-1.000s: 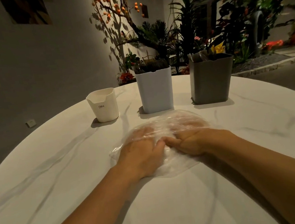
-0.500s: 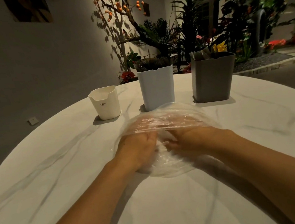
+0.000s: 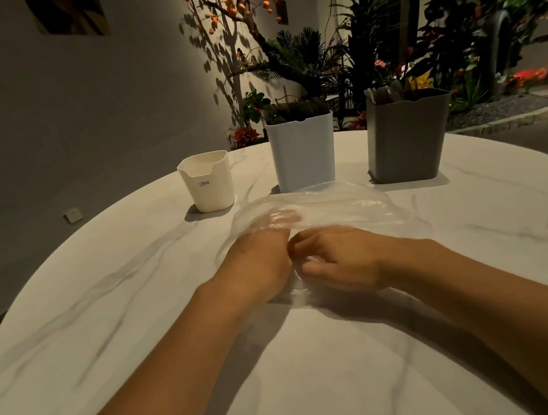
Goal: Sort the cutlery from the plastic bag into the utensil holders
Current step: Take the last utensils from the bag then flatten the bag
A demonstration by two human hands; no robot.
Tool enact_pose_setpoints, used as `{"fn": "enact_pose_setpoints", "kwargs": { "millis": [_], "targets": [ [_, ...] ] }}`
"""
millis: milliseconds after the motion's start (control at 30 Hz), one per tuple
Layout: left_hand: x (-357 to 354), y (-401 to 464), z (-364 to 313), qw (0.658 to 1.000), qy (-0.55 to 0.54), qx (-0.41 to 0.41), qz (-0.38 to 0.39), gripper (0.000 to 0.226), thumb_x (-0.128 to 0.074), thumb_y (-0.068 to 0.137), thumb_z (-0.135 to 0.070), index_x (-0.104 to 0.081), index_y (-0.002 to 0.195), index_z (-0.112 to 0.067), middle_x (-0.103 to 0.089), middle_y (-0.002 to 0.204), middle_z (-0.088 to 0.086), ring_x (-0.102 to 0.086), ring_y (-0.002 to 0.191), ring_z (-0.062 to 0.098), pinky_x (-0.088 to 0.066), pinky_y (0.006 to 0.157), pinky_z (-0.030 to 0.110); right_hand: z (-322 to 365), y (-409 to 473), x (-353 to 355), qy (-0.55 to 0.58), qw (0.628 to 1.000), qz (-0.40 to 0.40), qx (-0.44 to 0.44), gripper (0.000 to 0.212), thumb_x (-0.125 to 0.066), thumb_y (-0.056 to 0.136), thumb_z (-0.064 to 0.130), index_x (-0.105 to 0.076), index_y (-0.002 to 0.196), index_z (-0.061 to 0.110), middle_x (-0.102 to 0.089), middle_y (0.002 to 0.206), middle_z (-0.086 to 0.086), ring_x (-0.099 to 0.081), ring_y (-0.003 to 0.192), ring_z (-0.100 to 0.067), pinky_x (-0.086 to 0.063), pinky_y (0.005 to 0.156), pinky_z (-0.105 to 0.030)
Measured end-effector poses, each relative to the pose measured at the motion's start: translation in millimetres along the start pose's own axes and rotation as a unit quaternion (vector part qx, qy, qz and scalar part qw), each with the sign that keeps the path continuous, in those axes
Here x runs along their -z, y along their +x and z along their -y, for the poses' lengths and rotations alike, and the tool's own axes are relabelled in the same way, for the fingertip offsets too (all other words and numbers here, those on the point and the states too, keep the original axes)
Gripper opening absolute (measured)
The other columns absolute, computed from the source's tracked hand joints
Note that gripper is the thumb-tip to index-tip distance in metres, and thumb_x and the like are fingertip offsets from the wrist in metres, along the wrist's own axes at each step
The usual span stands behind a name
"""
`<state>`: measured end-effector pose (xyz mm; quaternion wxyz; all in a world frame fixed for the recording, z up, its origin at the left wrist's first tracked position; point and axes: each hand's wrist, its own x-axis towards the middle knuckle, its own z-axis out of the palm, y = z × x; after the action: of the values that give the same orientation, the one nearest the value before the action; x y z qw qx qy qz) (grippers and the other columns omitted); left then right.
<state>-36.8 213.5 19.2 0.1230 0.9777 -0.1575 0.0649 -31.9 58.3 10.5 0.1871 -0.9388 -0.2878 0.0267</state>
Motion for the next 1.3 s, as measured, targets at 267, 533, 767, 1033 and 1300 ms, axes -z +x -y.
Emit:
{"fn": "enact_pose_setpoints", "kwargs": {
  "millis": [267, 533, 767, 1033, 1300],
  "targets": [
    [16, 1, 5, 0.967, 0.228, -0.108, 0.041, 0.034, -0.061, 0.091, -0.014, -0.062, 0.123, -0.026, -0.063, 0.121, -0.005, -0.06, 0.109, 0.018, -0.05, 0.092, 0.031, -16, 10, 14, -0.147, 0.982, -0.007, -0.117, 0.035, -0.069, 0.092, 0.033, -0.067, 0.126, 0.026, -0.065, 0.12, 0.001, -0.06, 0.107, -0.021, -0.048, 0.106, -0.035],
    [11, 0, 11, 0.993, 0.113, -0.037, -0.007, 0.046, -0.044, 0.099, -0.049, -0.053, 0.068, -0.018, -0.057, 0.079, -0.003, -0.052, 0.073, 0.016, -0.04, 0.068, 0.034, -27, -4, 19, -0.152, 0.985, -0.039, -0.07, 0.024, -0.066, 0.095, 0.028, -0.071, 0.118, 0.027, -0.067, 0.112, 0.003, -0.062, 0.094, -0.015, -0.052, 0.095, -0.023],
    [2, 5, 16, 0.994, 0.058, -0.095, 0.008, 0.044, -0.05, 0.099, -0.044, -0.043, 0.141, -0.034, -0.044, 0.15, -0.012, -0.037, 0.137, 0.01, -0.033, 0.109, 0.03, -27, -5, 8, -0.076, 0.993, -0.073, -0.055, 0.043, -0.056, 0.097, 0.042, -0.052, 0.14, 0.034, -0.056, 0.136, 0.011, -0.052, 0.122, -0.015, -0.04, 0.103, -0.024],
    [0, 7, 22, 0.996, 0.067, -0.057, -0.011, 0.026, -0.041, 0.103, -0.039, -0.06, 0.119, -0.028, -0.062, 0.12, -0.009, -0.056, 0.111, 0.017, -0.047, 0.094, 0.036, -28, -4, 12, -0.08, 0.989, -0.068, -0.1, 0.02, -0.06, 0.099, 0.026, -0.06, 0.119, 0.031, -0.061, 0.118, 0.007, -0.054, 0.101, -0.014, -0.049, 0.095, -0.024],
    [-7, 12, 25, 0.997, 0.031, -0.07, -0.001, 0.029, -0.056, 0.098, -0.029, -0.058, 0.128, -0.032, -0.058, 0.126, -0.008, -0.052, 0.121, 0.016, -0.044, 0.099, 0.031, -23, -3, 11, -0.085, 0.989, -0.046, -0.109, 0.023, -0.054, 0.101, 0.034, -0.053, 0.122, 0.027, -0.06, 0.117, 0.005, -0.052, 0.098, -0.013, -0.049, 0.098, -0.029]
  ]
}}
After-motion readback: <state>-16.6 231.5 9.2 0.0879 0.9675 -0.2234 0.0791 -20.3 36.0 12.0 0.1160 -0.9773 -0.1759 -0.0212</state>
